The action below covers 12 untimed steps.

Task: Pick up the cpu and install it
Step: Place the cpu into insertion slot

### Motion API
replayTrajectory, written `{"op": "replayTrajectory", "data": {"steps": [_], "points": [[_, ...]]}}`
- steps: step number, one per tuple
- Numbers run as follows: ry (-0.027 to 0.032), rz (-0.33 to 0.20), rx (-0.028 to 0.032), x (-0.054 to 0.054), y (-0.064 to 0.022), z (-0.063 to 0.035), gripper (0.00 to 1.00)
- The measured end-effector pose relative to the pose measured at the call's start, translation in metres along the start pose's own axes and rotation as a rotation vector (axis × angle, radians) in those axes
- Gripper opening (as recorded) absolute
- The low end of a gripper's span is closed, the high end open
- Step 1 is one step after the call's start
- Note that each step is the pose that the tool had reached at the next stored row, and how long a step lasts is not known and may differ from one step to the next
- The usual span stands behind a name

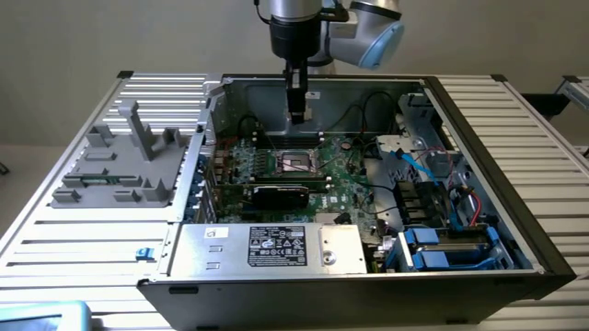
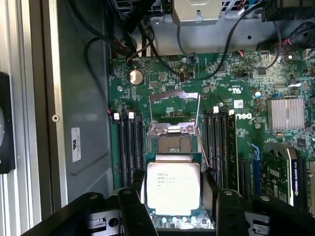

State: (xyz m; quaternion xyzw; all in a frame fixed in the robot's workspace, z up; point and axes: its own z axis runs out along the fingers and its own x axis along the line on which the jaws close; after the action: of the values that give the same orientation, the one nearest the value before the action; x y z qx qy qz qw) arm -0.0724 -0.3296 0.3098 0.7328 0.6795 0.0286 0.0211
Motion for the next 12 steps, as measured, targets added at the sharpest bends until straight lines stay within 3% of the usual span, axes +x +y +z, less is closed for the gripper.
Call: {"op": "replayTrajectory", "data": {"steps": [12], "points": [[-0.0002, 0.009, 0.0, -0.005, -0.0011, 0.0216, 0.55]]}}
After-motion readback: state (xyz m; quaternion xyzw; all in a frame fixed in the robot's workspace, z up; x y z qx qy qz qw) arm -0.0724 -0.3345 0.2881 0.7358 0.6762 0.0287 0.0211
